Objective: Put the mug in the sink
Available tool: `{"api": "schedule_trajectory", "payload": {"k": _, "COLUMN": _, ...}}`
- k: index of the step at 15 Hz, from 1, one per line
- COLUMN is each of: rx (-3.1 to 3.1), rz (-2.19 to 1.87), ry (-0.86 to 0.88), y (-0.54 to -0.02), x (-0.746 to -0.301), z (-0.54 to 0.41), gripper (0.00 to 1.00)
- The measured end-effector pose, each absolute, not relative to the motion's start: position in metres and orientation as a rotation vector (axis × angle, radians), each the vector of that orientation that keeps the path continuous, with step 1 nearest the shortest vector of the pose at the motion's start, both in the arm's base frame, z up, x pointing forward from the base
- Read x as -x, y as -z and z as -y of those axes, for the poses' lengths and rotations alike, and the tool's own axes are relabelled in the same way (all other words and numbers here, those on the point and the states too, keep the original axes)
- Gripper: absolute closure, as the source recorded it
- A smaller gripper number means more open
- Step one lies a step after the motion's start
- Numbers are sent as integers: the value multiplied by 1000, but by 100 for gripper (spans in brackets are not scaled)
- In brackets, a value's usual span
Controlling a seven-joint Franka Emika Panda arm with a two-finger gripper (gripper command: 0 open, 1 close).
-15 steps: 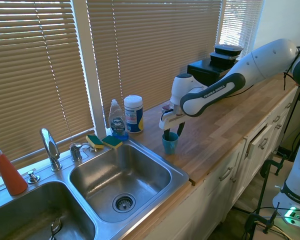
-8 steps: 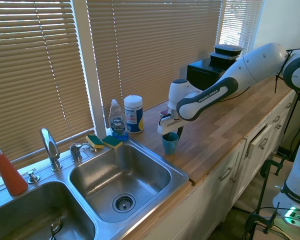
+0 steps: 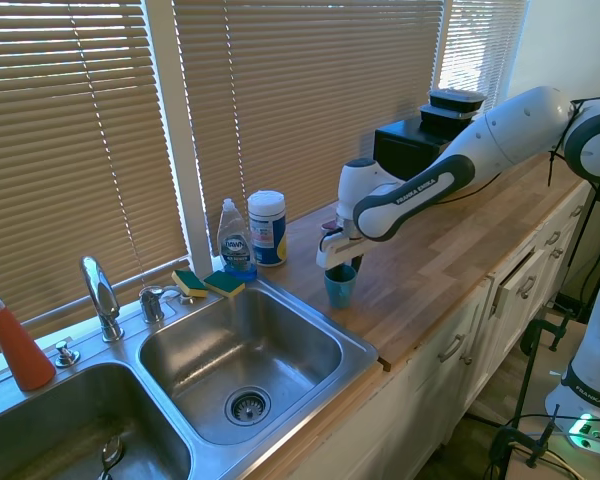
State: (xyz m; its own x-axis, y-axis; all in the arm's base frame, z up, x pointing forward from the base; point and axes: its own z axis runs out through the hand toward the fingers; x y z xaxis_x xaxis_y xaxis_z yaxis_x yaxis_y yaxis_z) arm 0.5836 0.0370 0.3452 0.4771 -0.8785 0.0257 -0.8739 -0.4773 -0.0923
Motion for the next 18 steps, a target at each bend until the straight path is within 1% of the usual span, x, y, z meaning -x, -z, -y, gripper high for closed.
{"api": "schedule_trajectory", "payload": {"k": 11, "rx": 2699, "rz": -1352, "ry": 86, "y": -364, "x": -581, "z": -53, "gripper": 100}}
{"api": "schedule_trajectory", "payload": {"k": 13, "rx": 2690, "rz": -1286, "ry": 112, "y": -384, "x": -581, "z": -73, "gripper": 100}}
{"api": "schedule_trajectory", "payload": {"k": 18, "rx": 2684, "rz": -1093, "ry": 167, "y": -459, "x": -584, "z": -162, "gripper": 100}}
